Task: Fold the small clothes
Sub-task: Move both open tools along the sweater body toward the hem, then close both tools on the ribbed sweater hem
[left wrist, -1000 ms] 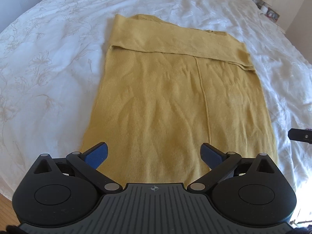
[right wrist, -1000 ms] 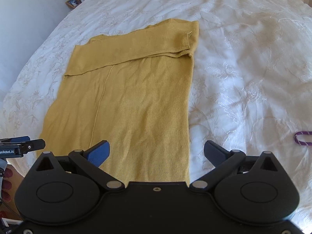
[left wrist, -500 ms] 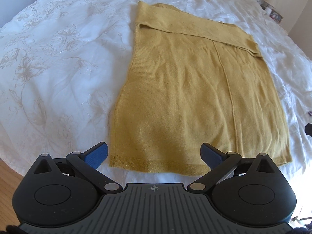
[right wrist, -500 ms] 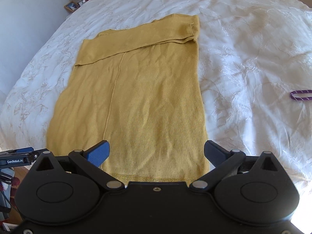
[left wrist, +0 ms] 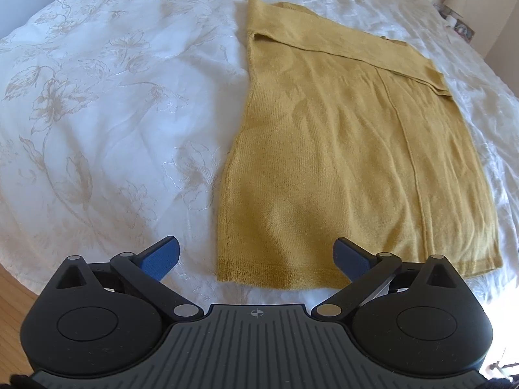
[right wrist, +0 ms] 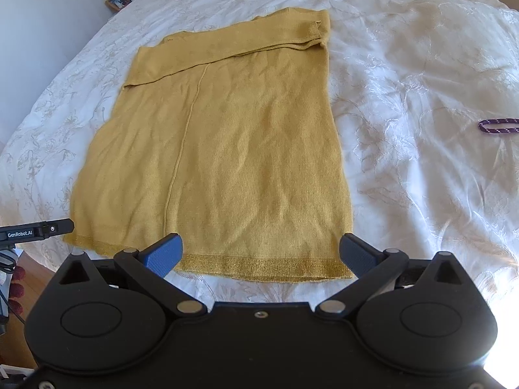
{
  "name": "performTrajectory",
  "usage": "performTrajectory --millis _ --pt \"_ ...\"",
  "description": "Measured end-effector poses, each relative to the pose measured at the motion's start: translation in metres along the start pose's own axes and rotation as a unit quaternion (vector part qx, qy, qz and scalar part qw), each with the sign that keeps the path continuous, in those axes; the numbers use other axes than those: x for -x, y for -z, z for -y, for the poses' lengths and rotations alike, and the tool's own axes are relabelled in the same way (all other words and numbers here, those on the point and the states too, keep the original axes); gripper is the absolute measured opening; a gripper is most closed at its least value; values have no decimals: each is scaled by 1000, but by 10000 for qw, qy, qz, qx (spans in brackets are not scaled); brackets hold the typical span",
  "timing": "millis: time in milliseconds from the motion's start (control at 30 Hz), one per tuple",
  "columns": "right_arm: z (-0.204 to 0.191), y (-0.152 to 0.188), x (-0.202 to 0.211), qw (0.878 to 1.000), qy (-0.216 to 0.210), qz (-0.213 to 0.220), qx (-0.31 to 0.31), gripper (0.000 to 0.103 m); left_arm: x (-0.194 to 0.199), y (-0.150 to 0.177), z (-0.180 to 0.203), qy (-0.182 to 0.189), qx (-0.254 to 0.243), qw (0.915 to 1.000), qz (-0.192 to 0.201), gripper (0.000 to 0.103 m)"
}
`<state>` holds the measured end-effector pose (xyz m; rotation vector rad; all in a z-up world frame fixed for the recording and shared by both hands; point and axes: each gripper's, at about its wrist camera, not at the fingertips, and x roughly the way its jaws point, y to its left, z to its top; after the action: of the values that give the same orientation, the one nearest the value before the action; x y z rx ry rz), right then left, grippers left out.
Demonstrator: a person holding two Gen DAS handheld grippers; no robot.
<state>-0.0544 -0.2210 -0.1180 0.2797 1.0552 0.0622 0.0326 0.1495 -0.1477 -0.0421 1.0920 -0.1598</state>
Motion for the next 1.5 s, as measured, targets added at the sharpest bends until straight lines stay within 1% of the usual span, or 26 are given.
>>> performTrajectory --millis 167,367,467,533,600,700,767,900,1000,1133,1300,1500 --pt "2 1 0 10000 92 16 -4 102 -9 -6 -6 -51 94 9999 2 103" --pt "6 1 1 9999 128 38 -62 102 -5 -6 -16 -169 220 9996 102 103" --pt "7 0 -2 9998 136 18 -108 102 -8 -4 -20 -247 243 9994 -13 103" --pt "8 -1 -4 9998 142 -7 -124 102 -13 -3 -23 -381 290 9987 -172 103" --pt "8 -1 -7 9998 157 -29 -116 102 -17 -2 -26 -465 380 9979 -247 103" --pt "6 -3 -11 9998 159 -63 -100 102 -22 -3 -26 -461 398 9975 -346 103" --pt "6 -4 -14 9998 165 -85 -75 102 -27 -4 -19 -440 204 9980 -402 103" --pt "6 -5 -22 9997 196 -112 -49 102 -40 -11 1 -316 -362 9978 -456 103" --pt "8 -7 -28 9997 190 -114 -53 102 -50 -12 9 -314 -563 9962 -577 103" --pt "14 -9 -37 9998 115 -122 -123 102 -59 -16 7 -229 -441 9962 -717 103" --pt "26 -11 -47 9993 100 -111 -354 102 -67 -19 3 -84 -398 9956 -843 103" --pt "44 -12 -63 9978 56 -306 -589 102 -72 -18 0 -35 -325 9959 -843 103"
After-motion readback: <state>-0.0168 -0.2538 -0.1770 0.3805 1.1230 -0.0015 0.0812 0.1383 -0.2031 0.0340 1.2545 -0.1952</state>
